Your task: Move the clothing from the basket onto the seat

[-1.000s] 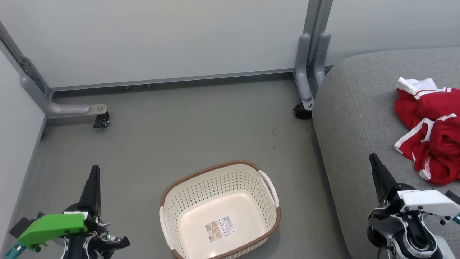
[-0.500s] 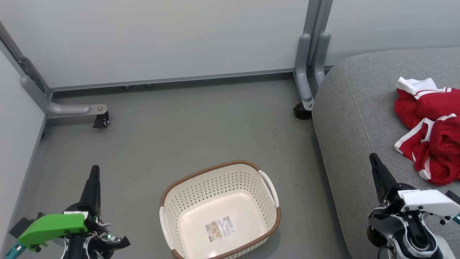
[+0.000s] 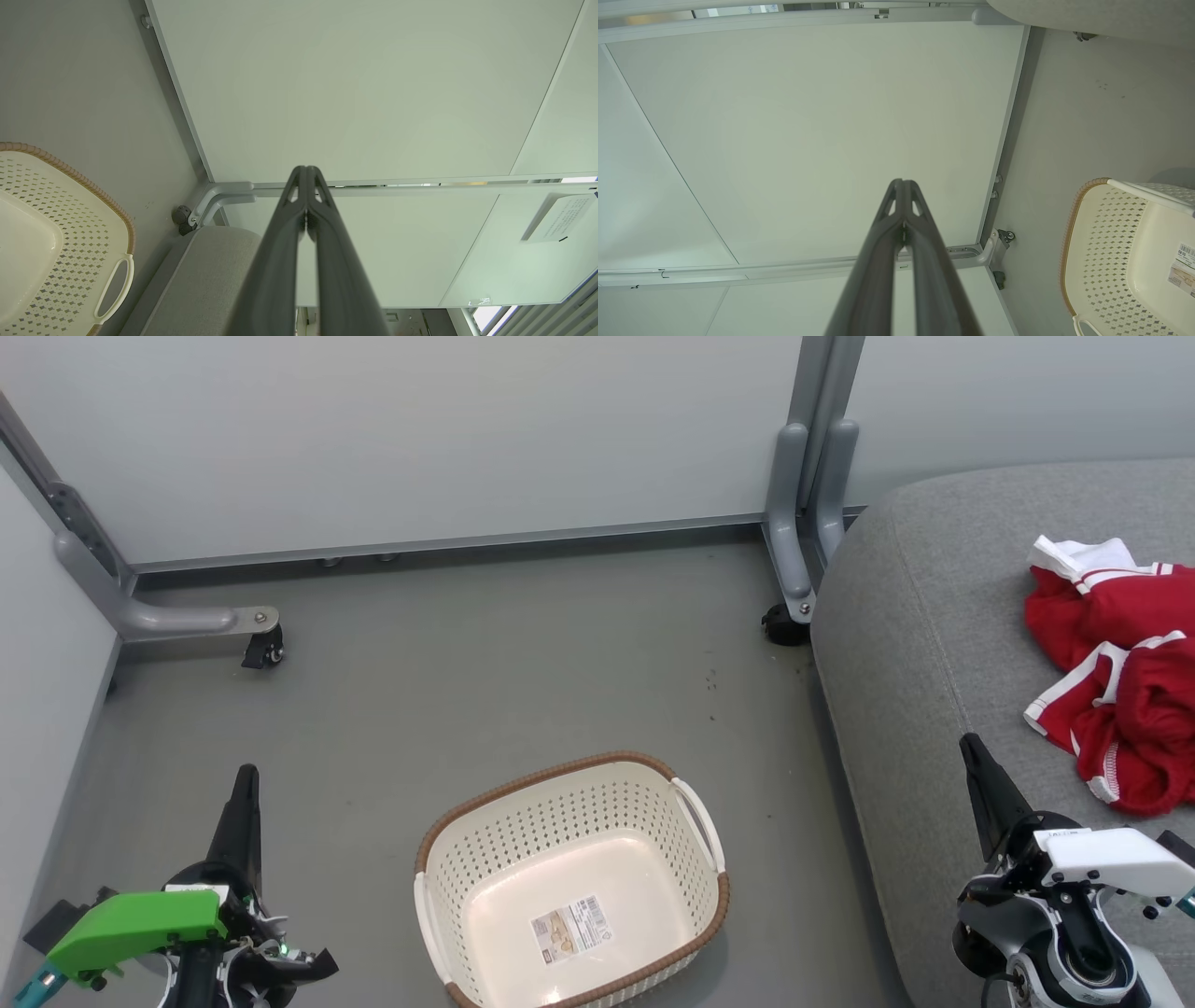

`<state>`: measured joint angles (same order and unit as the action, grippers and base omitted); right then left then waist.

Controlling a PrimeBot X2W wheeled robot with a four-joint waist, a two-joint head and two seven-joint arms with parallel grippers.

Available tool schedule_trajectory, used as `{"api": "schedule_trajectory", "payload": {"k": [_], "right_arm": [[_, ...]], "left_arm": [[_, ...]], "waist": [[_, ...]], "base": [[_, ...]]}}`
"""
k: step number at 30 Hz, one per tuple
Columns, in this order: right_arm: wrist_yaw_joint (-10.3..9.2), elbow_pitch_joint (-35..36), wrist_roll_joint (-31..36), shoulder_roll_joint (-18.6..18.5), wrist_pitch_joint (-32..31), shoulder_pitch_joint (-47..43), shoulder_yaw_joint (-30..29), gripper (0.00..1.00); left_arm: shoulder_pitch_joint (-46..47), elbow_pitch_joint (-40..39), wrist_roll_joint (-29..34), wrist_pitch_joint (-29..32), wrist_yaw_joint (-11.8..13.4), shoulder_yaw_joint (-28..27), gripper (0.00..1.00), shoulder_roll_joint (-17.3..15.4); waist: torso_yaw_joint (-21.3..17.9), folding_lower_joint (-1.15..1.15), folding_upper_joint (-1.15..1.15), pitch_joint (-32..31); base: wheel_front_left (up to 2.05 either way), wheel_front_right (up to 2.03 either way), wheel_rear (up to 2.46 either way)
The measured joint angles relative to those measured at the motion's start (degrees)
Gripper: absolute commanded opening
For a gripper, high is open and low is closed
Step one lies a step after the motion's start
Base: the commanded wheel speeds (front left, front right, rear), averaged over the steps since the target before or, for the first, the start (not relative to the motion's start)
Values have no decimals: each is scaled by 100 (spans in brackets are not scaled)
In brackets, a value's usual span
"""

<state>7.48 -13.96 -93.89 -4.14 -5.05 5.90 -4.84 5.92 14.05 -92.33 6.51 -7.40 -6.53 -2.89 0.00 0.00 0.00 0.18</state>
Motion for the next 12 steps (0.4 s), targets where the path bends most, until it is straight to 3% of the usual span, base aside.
{"api": "schedule_trajectory", "payload": {"k": [12], "right_arm": [[0,-2,23,14,-25,1,-21,0]], "left_arm": [[0,0,0,0,0,-1,0,1]], "waist": [[0,0,0,0]], "base": [[0,0,0]]}}
